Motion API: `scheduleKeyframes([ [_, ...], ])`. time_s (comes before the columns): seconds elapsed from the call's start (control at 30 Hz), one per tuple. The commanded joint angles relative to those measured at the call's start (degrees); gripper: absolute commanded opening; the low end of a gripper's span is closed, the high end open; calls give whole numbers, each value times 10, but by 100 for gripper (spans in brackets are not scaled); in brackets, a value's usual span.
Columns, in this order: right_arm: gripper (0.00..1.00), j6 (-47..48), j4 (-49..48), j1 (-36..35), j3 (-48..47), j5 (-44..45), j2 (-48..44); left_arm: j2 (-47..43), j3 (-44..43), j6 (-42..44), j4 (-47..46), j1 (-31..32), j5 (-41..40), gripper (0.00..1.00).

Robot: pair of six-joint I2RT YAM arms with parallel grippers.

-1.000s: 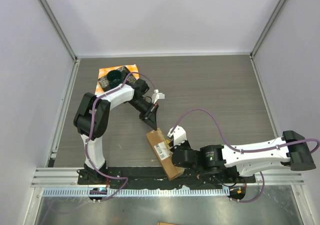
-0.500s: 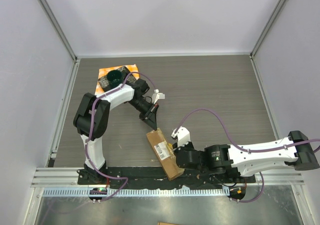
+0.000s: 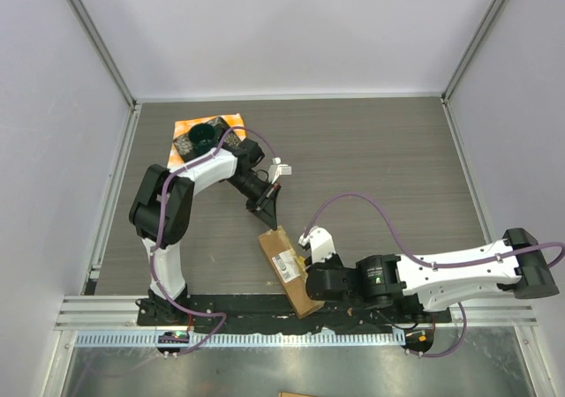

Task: Unpack the express box
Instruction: Cut the express box at the center of the board.

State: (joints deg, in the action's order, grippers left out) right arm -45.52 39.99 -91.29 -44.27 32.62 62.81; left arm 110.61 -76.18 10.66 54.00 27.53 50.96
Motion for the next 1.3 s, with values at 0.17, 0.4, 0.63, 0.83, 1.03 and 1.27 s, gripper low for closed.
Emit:
scheduleKeyframes([
  [0.17,1,-63,78,-41,-46,-82,-5,4,12,26,-43,-4,-113,0],
  [0.4,1,-43,77,-41,-60,-51,-1,-1,9,25,-40,-4,-104,0],
  [0.63,1,13,74,-20,-106,20,16,-1,-27,45,-4,-5,-89,79],
  [0.83,1,93,65,76,-134,-20,-20,-18,-99,95,80,-43,-37,100],
  [1.03,1,209,28,183,-159,-194,-45,-35,-228,327,320,-129,136,100],
  [1.27,1,322,25,283,-238,-426,18,-110,-223,522,412,-112,160,100],
])
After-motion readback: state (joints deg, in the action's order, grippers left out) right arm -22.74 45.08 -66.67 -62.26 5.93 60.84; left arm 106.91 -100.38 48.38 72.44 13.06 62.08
